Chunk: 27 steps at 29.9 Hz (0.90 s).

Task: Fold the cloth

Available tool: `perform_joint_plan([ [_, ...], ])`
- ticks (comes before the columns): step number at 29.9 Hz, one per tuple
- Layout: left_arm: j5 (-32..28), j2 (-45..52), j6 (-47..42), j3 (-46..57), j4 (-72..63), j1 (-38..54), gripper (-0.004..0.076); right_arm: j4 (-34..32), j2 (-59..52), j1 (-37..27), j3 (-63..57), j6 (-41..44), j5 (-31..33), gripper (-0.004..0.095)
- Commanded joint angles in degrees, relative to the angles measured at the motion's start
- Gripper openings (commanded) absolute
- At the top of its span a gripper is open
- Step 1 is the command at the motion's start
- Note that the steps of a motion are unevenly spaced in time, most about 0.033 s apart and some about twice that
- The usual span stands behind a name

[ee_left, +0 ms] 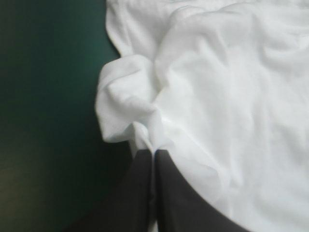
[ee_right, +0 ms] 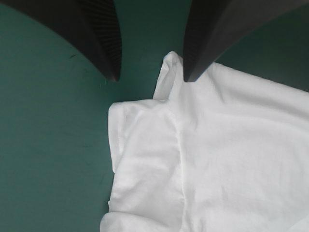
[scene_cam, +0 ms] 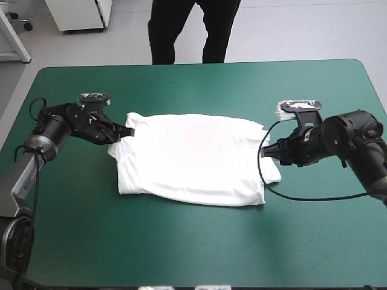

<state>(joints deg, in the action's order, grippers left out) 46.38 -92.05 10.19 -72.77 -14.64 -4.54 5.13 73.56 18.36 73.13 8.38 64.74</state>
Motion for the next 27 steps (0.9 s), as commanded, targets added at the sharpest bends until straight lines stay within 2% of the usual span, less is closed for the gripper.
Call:
perform_joint_plan([
  [1, -1.9, 2.3, 0.1, -2.1, -1.9, -3.9, -0.0009, -0.2, -1.6, 0.0, 2.0, -0.2, -1.5, 0.0391],
  [9, -3.0, -3.1, 0.1, -2.1, -1.6, -13.3, -0.0009, -0.2, -1.6, 0.0, 2.0, -0.2, -1.2, 0.0391],
  [18, -2.0, -9.1, 0.0, -2.2, -1.5, -14.9, 0.0004, -0.2, -1.6, 0.0, 2.0, -0.2, -0.1, 0.0391],
  [21, -1.6, -8.8, 2.7, -2.7, -1.6, -14.9, 0.0101, -0.2, -1.6, 0.0, 2.0, -0.2, -0.3, 0.0391],
  [25, 0.7, -7.9, 4.8, -5.6, -1.7, -14.9, 0.0319, -0.3, -1.6, 0.0, 2.0, -0.2, -0.5, 0.0391],
  [27, 2.0, -7.3, 4.5, -7.4, -1.4, -14.8, 0.0396, -0.3, -1.6, 0.0, 2.0, -0.2, -0.6, 0.0391],
])
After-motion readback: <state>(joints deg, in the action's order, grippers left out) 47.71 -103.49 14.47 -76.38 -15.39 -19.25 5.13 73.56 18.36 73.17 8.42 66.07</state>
